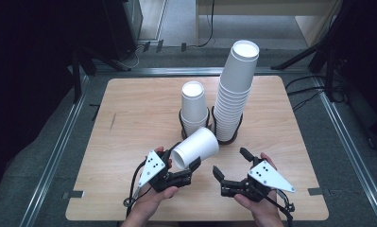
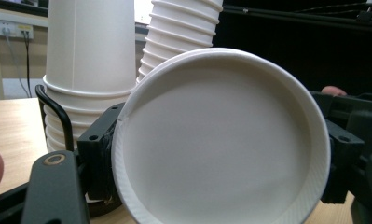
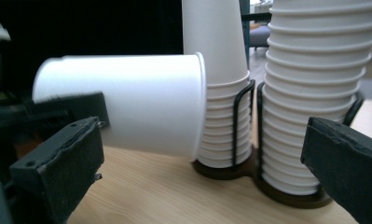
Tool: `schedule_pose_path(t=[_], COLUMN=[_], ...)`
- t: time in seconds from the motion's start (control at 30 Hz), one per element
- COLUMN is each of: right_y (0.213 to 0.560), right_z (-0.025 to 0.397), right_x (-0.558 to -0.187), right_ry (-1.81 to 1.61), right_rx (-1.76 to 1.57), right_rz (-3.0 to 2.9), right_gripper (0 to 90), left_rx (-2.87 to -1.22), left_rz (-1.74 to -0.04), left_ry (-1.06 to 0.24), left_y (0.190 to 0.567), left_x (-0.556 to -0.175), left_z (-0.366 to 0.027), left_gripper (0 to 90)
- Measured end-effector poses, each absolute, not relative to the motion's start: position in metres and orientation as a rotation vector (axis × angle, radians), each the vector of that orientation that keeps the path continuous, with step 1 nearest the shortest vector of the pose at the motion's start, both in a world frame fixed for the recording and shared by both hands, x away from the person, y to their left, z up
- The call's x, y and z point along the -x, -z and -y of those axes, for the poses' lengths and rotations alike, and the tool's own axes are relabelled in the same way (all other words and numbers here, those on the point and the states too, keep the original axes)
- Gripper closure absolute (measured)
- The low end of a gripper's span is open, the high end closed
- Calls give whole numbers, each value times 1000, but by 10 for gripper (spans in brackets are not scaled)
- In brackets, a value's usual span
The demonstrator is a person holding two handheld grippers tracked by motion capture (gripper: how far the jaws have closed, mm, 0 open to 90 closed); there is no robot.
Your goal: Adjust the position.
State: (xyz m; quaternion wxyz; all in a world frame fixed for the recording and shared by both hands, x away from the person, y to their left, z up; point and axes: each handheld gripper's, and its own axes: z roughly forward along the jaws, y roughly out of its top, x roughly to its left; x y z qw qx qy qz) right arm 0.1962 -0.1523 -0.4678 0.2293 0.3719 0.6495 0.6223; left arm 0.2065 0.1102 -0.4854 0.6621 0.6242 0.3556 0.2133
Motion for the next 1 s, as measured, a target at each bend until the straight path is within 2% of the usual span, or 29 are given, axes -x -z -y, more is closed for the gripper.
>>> schedule_pose_path(t=[1.0], right_y=[485], right_z=[161], right_x=[-209], right_ry=[-2300], right_rx=[-1922], right_rz=[-1606], right_gripper=[0], left_rx=[-1340], left_rz=[-745], left_ry=[-545], left_y=[498], left_x=[-200], left_z=[-86], left_gripper=[212])
